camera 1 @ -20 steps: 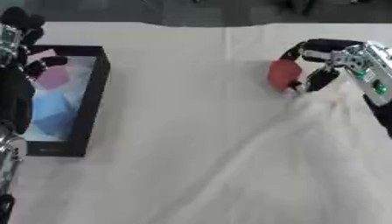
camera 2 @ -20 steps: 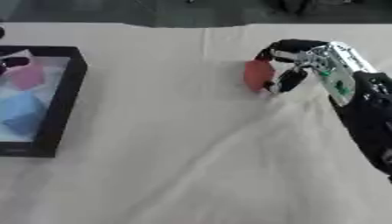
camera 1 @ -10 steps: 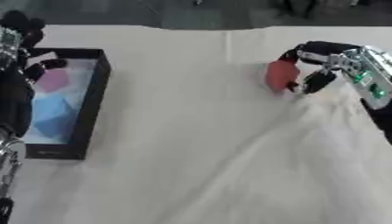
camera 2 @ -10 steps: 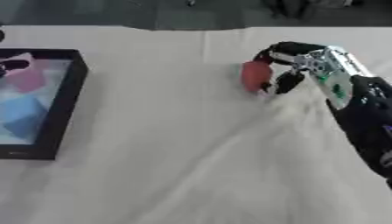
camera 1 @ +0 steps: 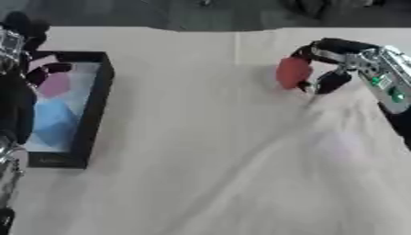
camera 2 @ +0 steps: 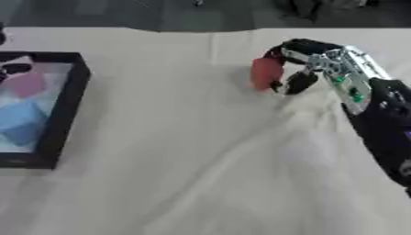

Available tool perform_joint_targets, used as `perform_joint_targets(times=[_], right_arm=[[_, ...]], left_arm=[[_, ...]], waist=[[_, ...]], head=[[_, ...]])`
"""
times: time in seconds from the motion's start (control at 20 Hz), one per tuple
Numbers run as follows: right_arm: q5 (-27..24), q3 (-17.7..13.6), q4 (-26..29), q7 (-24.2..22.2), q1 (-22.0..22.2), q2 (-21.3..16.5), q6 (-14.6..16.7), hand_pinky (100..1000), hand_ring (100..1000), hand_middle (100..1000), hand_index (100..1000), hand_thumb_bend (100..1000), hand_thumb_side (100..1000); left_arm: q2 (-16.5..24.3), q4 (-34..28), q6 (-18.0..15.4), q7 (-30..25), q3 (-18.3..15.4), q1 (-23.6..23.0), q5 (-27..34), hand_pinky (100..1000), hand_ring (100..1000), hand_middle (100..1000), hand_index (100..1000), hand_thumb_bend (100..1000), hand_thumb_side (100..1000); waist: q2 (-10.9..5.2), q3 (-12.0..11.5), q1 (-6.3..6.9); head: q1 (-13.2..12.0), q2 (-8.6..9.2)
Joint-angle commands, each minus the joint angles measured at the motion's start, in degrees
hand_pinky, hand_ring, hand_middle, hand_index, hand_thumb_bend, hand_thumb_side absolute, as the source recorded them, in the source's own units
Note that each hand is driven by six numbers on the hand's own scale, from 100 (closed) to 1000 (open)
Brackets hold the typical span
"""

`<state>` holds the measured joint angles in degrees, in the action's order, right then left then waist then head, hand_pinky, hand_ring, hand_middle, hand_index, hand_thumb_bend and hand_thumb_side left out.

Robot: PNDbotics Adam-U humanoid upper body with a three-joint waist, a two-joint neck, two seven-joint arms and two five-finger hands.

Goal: Pick up the objects with one hand, pass them to the other hand, and then place them into the box on the other side of the table.

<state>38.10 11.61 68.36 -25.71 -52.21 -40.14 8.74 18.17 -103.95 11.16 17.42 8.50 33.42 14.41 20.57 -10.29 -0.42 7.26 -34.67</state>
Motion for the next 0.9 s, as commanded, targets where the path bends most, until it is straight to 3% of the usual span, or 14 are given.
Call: perform_joint_targets(times=[0.05, 0.7, 0.9], right_arm=[[-3.8, -0.5, 5.2, 1.4, 0.1, -2.8, -1.7, 800, 729, 499, 619, 151, 100], [-15.1, -0.4, 22.1, 4.3, 6.9, -3.5, -10.3, 766, 666, 458, 592, 100, 100], [-16.2, -0.9, 26.6, 7.7, 8.9, -1.7, -13.0, 757, 648, 446, 587, 100, 100]], left_arm=[[1.2, -0.1, 0.6, -0.4, -0.7, 0.0, -0.6, 684, 1000, 903, 789, 239, 759], [2.1, 0.9, 1.9, -0.3, -1.0, -1.5, -1.2, 688, 1000, 911, 810, 223, 745], [2.3, 0.6, 1.7, -0.4, -1.0, -1.3, -1.6, 688, 1000, 911, 809, 222, 738]], waist=[[-2.26, 0.3, -0.24], [-4.35, 2.1, 0.61], [-4.69, 2.6, 0.97]], head=[[-0.8, -0.61], [-1.8, -2.05], [-2.0, -2.37]])
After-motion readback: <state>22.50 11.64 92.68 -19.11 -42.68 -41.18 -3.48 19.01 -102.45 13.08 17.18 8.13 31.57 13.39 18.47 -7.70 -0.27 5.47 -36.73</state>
